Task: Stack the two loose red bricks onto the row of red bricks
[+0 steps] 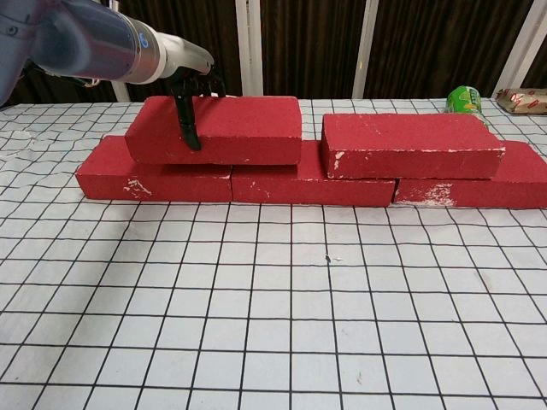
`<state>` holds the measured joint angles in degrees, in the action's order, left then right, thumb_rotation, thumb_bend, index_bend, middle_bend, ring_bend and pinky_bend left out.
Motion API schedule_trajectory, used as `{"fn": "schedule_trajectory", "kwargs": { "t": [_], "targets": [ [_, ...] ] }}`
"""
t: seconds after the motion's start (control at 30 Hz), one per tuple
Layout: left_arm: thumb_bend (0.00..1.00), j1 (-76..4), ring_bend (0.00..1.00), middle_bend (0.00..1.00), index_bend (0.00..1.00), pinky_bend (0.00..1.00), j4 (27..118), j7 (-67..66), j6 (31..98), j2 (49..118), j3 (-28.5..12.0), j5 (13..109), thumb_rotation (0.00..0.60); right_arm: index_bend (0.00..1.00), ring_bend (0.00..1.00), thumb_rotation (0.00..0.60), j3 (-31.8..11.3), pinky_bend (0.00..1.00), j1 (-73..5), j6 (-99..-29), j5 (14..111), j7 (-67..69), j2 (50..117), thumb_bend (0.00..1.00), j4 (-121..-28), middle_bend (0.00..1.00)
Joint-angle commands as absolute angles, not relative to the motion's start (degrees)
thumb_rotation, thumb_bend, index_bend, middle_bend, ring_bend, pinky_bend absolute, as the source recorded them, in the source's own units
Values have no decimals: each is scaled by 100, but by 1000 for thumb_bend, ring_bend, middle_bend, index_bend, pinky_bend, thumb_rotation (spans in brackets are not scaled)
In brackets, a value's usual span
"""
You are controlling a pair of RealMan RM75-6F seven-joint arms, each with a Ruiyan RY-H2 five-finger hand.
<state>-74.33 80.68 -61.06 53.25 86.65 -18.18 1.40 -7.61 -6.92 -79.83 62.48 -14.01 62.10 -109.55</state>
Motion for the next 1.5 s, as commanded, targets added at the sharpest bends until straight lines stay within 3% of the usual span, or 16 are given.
{"fn": "schedule_trajectory", "kwargs": {
  "t": [0.03, 0.67, 1.5],
  "targets": [
    [0, -7516, 89, 213, 208, 138, 7963, -6108, 5279, 8716, -1784, 81, 600, 0, 0, 600, -770, 0, -701, -7979, 6220, -1423, 6216, 153, -10946, 0],
    [0, -7617, 89, 212, 213, 134, 7702, -5743, 4904, 8764, -1607, 158, 600, 0, 0, 600, -789, 0, -719, -7968, 6122, -1484, 6225, 154, -10955, 0],
    [0, -7852, 80, 209, 214, 128, 7727, -5627, 5020, 8828, -1470, -80, 600, 0, 0, 600, -786, 0, -666, -7994, 6150, -1349, 6140, 153, -11007, 0]
  ]
}}
